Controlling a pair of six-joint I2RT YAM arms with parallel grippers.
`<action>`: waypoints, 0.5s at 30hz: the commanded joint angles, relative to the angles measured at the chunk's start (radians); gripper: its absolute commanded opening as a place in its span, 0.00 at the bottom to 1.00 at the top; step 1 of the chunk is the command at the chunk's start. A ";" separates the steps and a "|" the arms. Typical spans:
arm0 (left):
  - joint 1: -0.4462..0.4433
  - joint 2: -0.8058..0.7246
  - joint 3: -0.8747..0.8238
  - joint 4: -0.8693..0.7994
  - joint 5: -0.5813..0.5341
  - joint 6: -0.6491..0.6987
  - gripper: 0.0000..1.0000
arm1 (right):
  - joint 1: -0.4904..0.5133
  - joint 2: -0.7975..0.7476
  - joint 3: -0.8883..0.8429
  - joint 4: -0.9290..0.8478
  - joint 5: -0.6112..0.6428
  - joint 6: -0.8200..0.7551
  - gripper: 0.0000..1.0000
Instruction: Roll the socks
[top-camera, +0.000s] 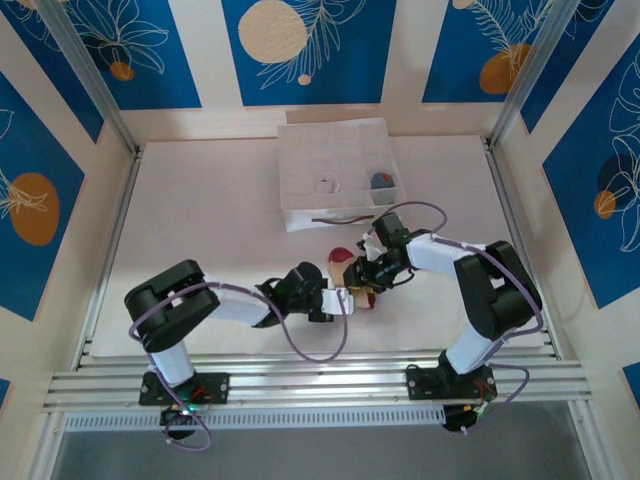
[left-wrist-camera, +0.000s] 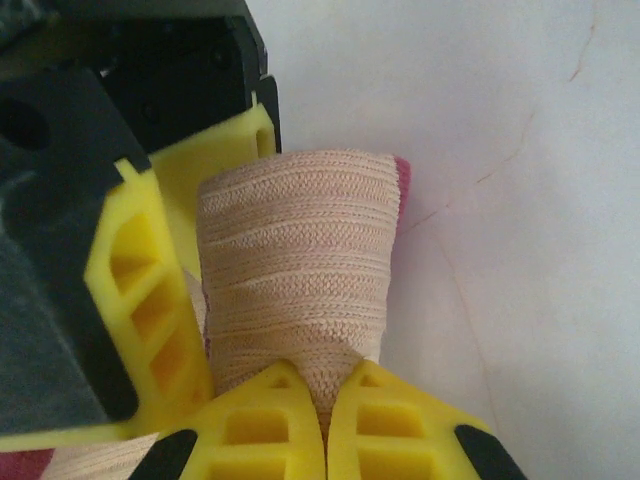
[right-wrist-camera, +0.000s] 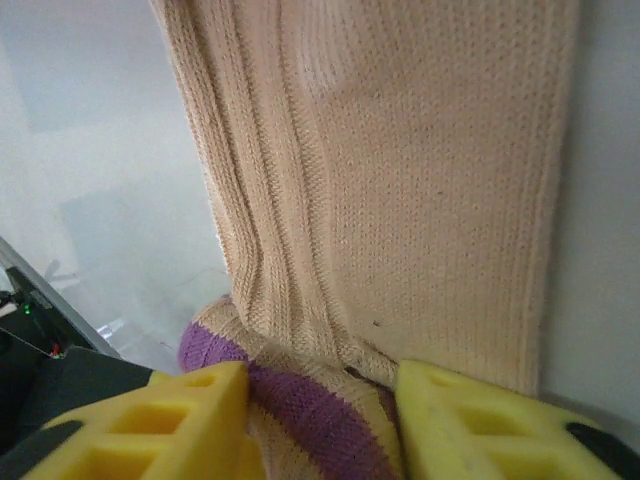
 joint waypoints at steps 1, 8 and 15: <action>0.042 -0.007 0.034 -0.175 0.193 -0.092 0.00 | -0.029 -0.082 -0.041 -0.066 0.051 -0.013 0.51; 0.116 0.036 0.138 -0.360 0.435 -0.227 0.00 | -0.035 -0.135 -0.020 -0.028 0.002 -0.058 0.52; 0.181 0.115 0.247 -0.505 0.516 -0.345 0.00 | 0.008 -0.051 -0.056 0.092 -0.095 -0.046 0.52</action>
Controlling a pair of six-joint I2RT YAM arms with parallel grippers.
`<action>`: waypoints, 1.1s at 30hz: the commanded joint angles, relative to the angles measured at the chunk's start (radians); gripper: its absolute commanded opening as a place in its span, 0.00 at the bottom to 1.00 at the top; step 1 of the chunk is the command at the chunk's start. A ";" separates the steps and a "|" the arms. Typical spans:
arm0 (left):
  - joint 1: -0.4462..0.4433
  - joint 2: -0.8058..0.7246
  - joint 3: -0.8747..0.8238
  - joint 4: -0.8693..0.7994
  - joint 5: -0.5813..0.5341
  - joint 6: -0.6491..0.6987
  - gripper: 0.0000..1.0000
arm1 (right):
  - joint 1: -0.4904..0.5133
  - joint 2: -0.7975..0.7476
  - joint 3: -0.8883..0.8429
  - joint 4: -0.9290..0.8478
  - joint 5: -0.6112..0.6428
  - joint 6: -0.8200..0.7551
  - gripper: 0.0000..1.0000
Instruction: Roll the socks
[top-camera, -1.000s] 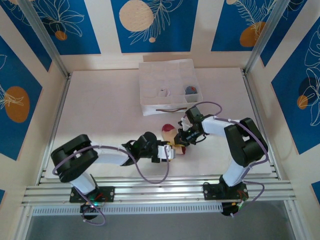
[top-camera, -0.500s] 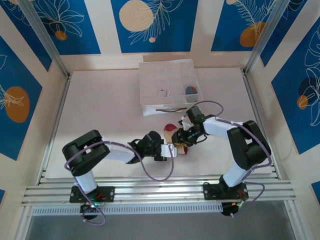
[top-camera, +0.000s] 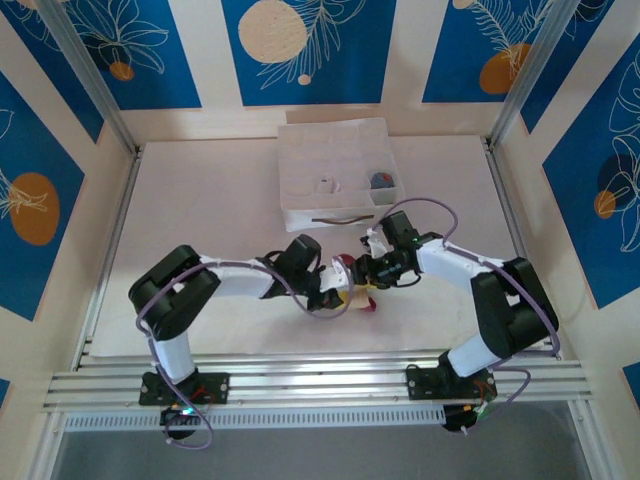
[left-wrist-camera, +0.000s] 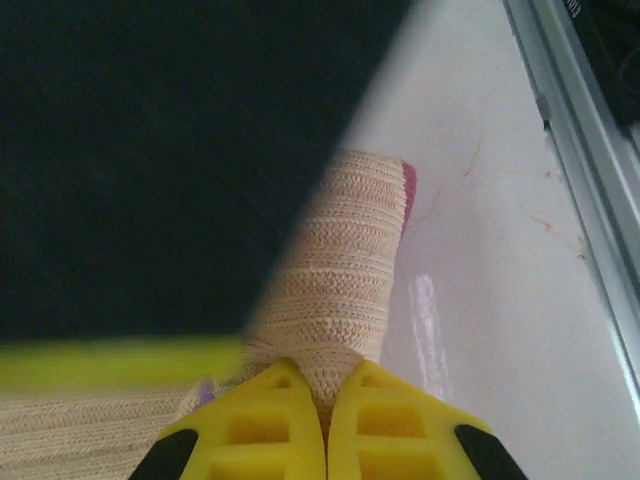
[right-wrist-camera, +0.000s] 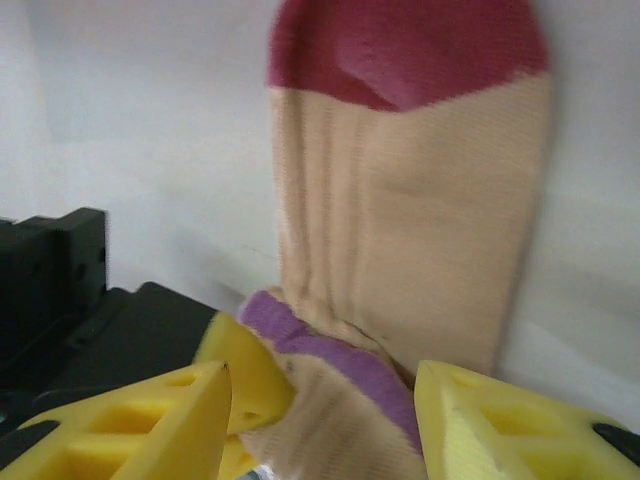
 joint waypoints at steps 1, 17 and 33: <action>0.037 0.059 0.045 -0.154 0.091 -0.109 0.00 | 0.010 0.051 -0.032 0.057 -0.080 -0.003 0.51; 0.161 0.180 0.096 -0.200 0.094 -0.319 0.02 | 0.011 0.073 -0.060 0.021 -0.006 0.033 0.13; 0.093 -0.232 -0.196 0.091 -0.081 0.145 0.39 | 0.001 0.265 0.082 -0.173 0.072 0.040 0.01</action>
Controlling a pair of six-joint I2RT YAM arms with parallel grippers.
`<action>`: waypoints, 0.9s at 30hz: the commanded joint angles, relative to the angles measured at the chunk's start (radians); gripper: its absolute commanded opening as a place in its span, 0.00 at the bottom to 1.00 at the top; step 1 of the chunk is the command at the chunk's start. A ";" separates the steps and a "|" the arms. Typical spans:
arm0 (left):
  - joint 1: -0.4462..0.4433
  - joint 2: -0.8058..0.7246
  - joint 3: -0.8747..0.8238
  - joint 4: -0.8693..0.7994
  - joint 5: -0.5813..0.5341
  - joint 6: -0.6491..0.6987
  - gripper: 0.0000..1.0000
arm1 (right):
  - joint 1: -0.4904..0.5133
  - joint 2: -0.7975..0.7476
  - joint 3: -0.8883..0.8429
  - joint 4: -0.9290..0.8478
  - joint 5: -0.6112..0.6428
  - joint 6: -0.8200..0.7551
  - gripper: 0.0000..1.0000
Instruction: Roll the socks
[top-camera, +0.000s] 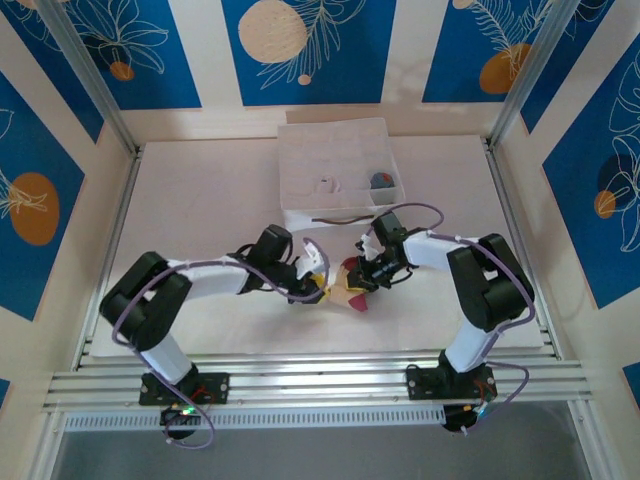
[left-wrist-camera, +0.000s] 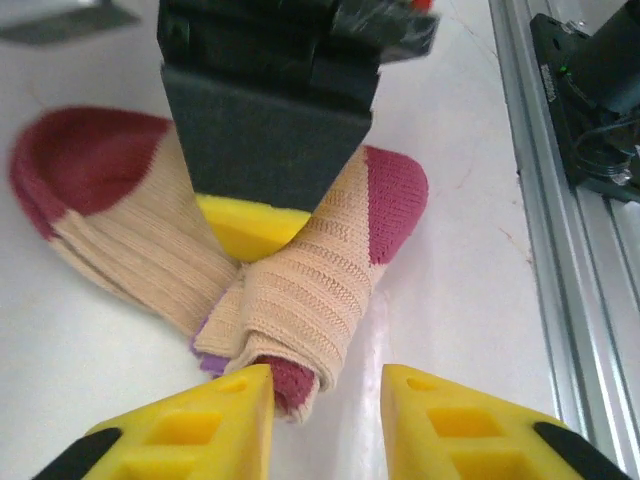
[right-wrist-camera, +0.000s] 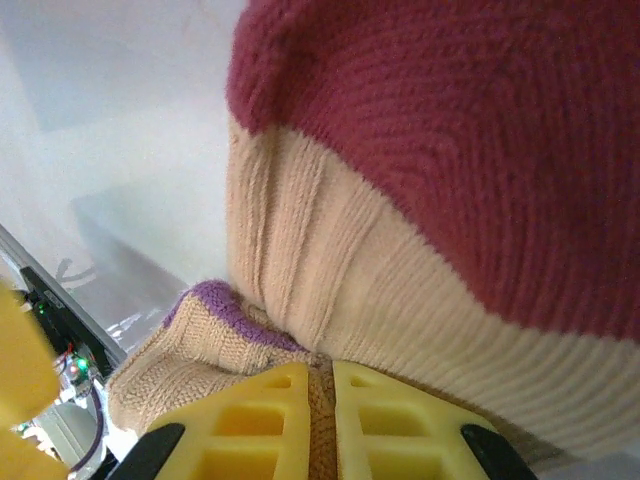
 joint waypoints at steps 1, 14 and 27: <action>-0.061 -0.036 -0.065 0.082 -0.139 0.221 0.41 | 0.005 0.061 -0.011 -0.106 0.092 -0.010 0.01; -0.221 0.095 0.008 0.123 -0.365 0.547 0.54 | 0.042 0.070 0.012 -0.097 0.070 -0.070 0.01; -0.220 0.125 0.155 -0.297 -0.245 0.458 0.00 | -0.028 -0.201 -0.096 0.047 0.060 -0.055 0.50</action>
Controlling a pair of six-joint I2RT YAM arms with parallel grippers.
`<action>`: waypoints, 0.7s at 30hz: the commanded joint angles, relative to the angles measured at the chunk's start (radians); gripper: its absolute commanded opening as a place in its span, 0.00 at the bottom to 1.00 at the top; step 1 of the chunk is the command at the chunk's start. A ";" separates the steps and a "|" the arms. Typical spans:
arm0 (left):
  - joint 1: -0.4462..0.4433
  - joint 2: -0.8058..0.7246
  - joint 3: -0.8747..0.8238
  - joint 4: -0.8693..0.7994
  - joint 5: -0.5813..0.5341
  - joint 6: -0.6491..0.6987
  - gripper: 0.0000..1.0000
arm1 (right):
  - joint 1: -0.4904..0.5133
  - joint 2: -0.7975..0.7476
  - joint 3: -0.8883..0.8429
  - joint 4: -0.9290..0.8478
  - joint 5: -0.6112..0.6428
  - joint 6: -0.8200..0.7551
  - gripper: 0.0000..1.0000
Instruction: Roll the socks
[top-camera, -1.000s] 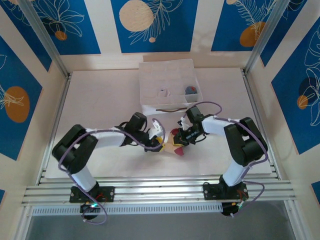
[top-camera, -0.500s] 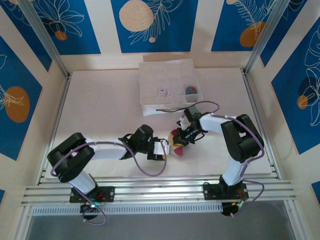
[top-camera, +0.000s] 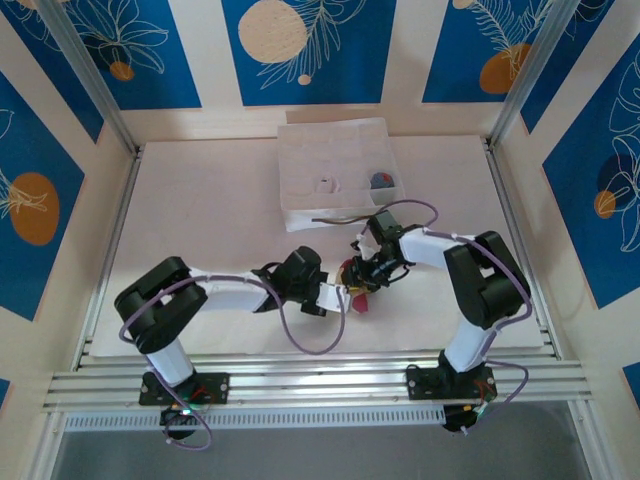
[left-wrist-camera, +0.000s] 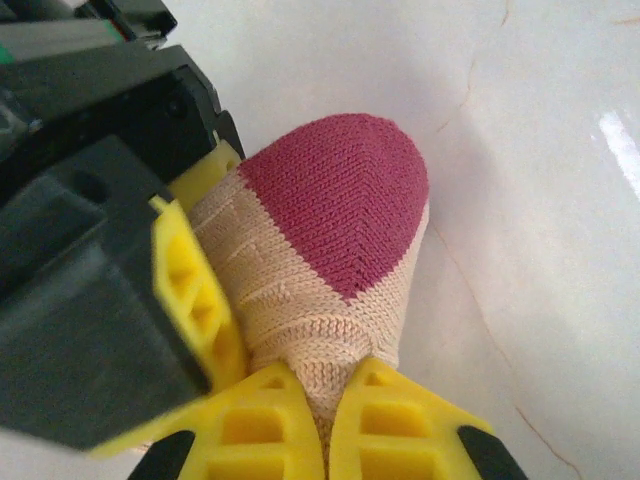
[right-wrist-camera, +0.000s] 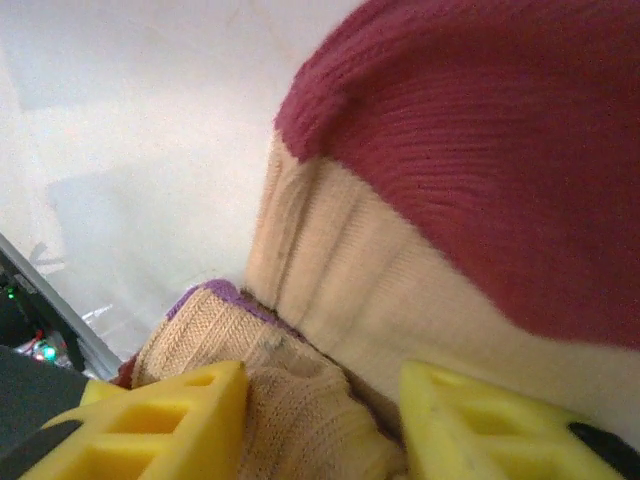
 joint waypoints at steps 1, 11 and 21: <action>0.011 0.049 0.081 -0.281 0.103 -0.062 0.00 | -0.033 -0.121 -0.063 0.040 0.019 0.011 0.51; 0.123 0.264 0.335 -0.553 0.291 -0.346 0.00 | -0.011 -0.127 -0.145 0.138 -0.049 0.031 0.54; 0.243 0.355 0.336 -0.471 0.402 -0.640 0.00 | 0.004 -0.066 -0.130 0.153 0.016 0.046 0.40</action>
